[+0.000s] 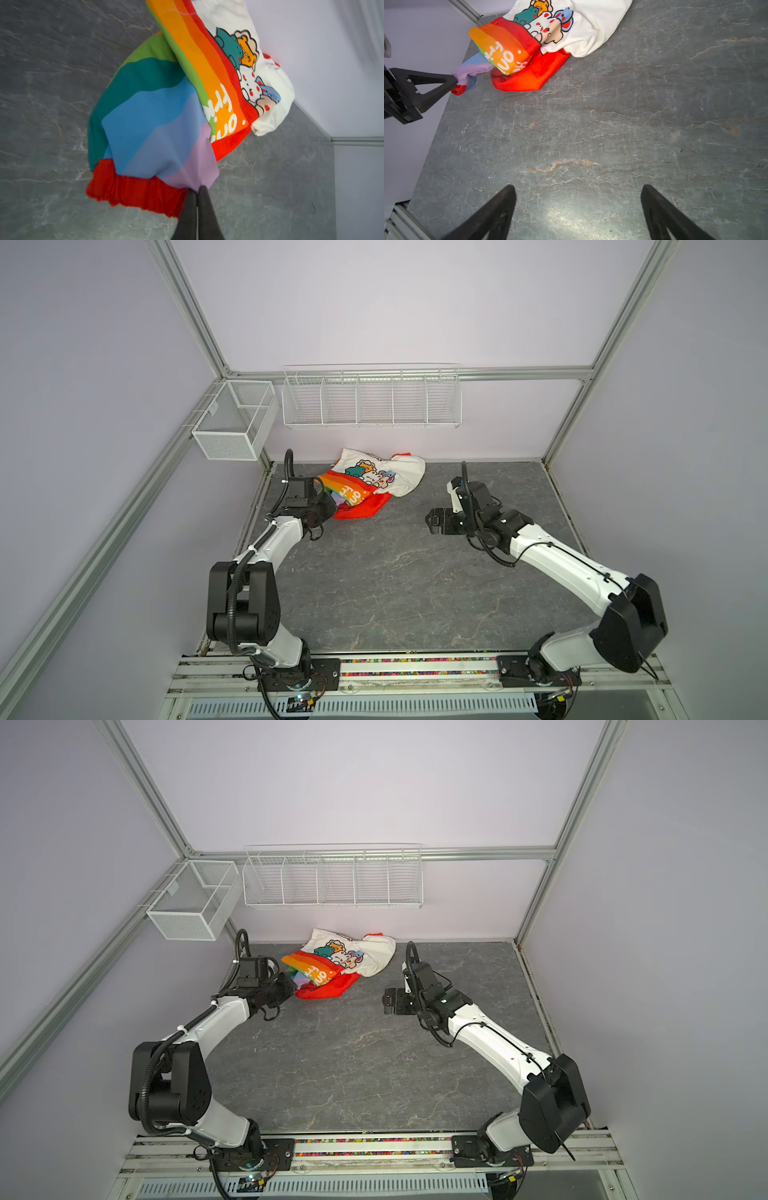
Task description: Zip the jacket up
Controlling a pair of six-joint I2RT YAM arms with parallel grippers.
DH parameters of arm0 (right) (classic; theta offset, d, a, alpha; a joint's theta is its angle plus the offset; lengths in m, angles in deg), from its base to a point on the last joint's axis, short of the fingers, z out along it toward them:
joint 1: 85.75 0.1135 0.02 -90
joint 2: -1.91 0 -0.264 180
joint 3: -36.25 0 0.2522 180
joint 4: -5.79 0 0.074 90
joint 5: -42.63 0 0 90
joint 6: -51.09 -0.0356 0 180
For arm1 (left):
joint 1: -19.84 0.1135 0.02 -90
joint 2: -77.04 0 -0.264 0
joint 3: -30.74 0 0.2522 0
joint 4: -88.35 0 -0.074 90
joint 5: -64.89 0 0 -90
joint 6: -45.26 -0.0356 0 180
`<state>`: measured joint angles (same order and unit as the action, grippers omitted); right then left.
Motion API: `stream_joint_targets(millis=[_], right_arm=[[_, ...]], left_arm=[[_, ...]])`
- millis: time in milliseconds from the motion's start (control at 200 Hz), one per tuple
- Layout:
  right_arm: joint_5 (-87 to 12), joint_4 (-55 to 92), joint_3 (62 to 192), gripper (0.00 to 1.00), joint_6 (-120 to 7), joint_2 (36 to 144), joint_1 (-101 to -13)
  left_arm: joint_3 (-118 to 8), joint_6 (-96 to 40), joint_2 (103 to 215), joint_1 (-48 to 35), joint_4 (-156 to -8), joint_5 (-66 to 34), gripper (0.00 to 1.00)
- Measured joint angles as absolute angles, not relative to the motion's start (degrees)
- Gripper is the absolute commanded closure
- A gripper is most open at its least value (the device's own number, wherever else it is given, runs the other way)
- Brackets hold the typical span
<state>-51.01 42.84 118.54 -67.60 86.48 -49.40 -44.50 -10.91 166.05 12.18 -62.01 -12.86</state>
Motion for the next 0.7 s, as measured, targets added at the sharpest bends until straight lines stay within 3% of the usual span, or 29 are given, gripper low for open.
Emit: stream_joint_targets(millis=[280,705], right_arm=[[-51.0,42.9,126.3,0.02,-67.6,95.0,-45.8],[-47.6,42.8,137.8,0.04,-67.5,110.1,-39.8]], left_arm=[[-44.5,-13.4,154.6,3.4,-55.2,-13.1,1.00],[-44.6,-15.0,142.2,2.9,-48.4,-14.6,1.00]])
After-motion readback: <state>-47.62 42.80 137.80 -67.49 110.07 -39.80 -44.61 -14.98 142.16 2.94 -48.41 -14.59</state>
